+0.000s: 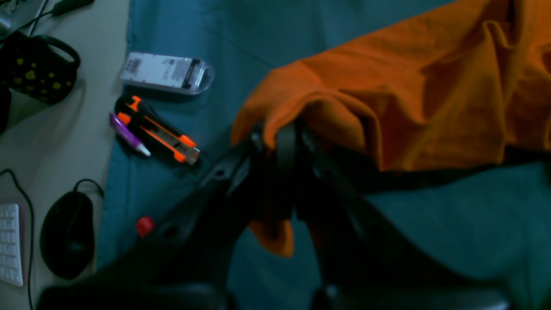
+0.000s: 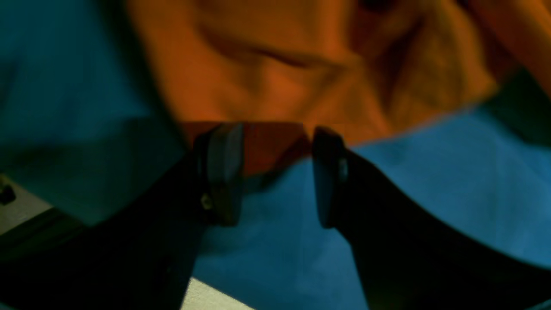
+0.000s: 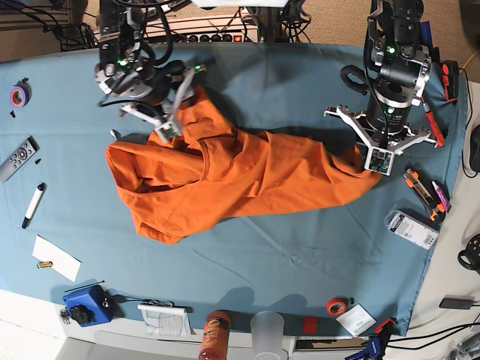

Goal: Layout the t-shirt on the table in an organized manner, then fold the t-shirt properly
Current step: 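Grasp the shirt edges with both grippers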

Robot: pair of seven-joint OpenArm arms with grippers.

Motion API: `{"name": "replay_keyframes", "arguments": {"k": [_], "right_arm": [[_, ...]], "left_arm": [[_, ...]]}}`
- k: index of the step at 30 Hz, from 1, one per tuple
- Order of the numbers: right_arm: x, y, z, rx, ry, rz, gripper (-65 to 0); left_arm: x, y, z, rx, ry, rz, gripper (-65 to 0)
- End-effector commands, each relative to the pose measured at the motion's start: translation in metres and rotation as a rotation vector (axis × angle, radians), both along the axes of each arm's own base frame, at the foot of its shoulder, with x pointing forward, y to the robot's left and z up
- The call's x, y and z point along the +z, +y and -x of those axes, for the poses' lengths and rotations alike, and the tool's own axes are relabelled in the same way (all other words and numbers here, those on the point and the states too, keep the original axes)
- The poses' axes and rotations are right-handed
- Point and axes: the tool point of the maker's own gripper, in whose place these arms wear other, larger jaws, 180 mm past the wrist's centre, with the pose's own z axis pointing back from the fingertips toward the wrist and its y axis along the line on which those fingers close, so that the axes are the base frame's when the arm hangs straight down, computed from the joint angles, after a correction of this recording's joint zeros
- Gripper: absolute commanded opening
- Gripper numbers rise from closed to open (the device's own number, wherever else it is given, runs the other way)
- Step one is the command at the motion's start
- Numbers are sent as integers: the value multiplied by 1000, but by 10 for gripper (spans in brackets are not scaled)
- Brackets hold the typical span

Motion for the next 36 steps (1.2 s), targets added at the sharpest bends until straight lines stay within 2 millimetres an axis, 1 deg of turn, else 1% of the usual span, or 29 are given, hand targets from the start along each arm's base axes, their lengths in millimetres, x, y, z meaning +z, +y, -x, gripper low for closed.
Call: {"name": "replay_keyframes", "arguments": {"k": [1,3,5,9,12,13,16,17,19,21,24,26,28,30,32,35,36], "right_arm": [[4,1,-5,3,-30,7,-390],[-6,0,-3,-7,-12,40,-390],[-21,-6,1,-19,16,79,-390],[-48,-13,10,-31,73,98,-390],[-52,-15,12,-33,90,103,-395],[-51,-15,12,-33,88,103,-427],[-50,-19,11,-34,102,128,-617],[-48,-21,9,-33,99,144,-650],[-38,-24,2,-20,55,176,-650],[-21,-26,-8,-16,-11,202,-650],[15,-24,-25,-7,-139,211,-650],[43,-23,-36,2,-241,205,-650],[72,-26,-45,-4,-339,202,-650],[95,-34,-51,-31,-417,208,-650],[114,-46,-56,-72,-474,215,-650],[135,-64,-60,-135,-537,200,-650],[138,-71,-61,-159,-546,196,-650]], "left_arm": [[12,0,-3,-2,-49,3,-650],[12,0,-3,-2,-49,3,-650],[12,0,-3,-2,-48,3,-650],[12,0,-3,-2,-48,3,-650],[12,0,-4,-2,-49,3,-650],[12,0,-4,-2,-49,3,-650],[12,0,-3,-2,-49,3,-650],[12,0,-3,-2,-49,2,-650],[12,0,-3,-2,-48,3,-650],[12,0,-3,-2,-48,3,-650],[12,0,-3,-1,-48,2,-650],[11,0,-3,-1,-47,2,-650],[11,0,-3,-1,-44,2,-650],[8,0,-1,1,-33,0,-650],[4,1,3,5,-12,-4,-650],[-4,4,13,15,37,-16,-650],[-8,6,17,23,54,-33,-650]]}}
